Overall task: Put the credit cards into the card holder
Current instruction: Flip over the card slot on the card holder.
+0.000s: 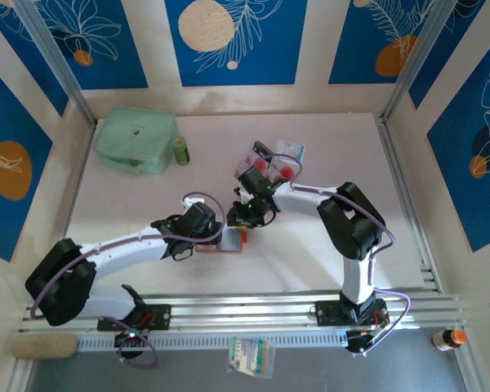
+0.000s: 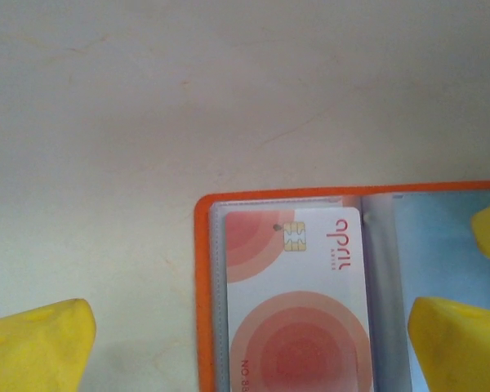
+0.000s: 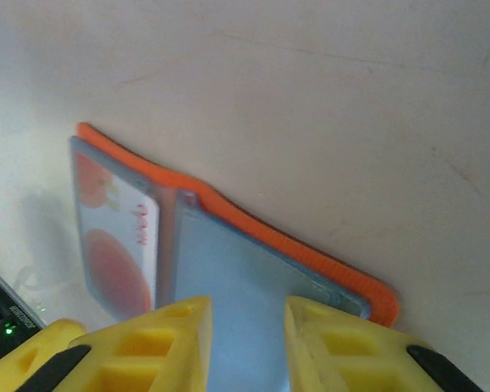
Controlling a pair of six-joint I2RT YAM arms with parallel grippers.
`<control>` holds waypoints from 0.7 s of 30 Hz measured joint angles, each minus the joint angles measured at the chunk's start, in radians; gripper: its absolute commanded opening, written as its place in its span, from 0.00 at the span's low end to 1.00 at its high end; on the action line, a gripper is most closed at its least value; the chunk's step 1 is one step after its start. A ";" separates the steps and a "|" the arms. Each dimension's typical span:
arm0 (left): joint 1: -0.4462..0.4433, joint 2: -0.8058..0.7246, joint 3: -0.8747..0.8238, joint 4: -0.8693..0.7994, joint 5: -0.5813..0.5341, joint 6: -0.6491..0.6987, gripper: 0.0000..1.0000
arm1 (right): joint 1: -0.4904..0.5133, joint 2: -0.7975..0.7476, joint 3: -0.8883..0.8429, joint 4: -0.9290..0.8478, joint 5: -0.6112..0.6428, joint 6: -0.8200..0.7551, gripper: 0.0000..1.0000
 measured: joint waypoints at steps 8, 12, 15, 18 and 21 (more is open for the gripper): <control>0.000 0.044 0.000 0.022 0.025 0.008 0.99 | 0.005 0.042 0.007 0.053 -0.064 0.024 0.23; 0.000 0.061 0.000 0.032 0.032 0.008 0.99 | 0.005 0.044 0.007 0.067 -0.079 0.037 0.23; 0.000 0.072 0.000 0.040 0.032 0.008 0.98 | 0.005 0.044 0.007 0.068 -0.083 0.044 0.23; 0.000 0.080 -0.001 0.045 0.032 0.006 0.95 | 0.005 0.045 0.008 0.068 -0.086 0.046 0.23; 0.000 0.082 -0.011 0.053 0.032 0.006 0.91 | 0.005 0.045 0.009 0.068 -0.087 0.047 0.23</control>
